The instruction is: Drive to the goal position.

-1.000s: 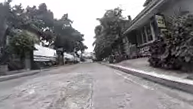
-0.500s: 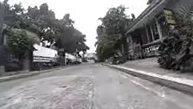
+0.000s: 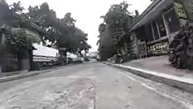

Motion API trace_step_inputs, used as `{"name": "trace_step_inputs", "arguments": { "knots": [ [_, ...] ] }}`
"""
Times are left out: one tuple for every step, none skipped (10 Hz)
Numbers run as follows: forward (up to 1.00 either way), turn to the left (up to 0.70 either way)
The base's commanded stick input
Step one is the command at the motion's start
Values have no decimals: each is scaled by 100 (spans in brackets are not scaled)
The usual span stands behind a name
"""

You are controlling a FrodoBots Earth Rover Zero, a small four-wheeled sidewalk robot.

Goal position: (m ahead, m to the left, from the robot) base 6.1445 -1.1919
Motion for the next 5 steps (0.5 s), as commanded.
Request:
{"name": "trace_step_inputs", "arguments": {
  "knots": [
    [96, -29],
    [97, -39],
    [97, -29],
    [97, -15],
    [97, -2]
  ]
}}
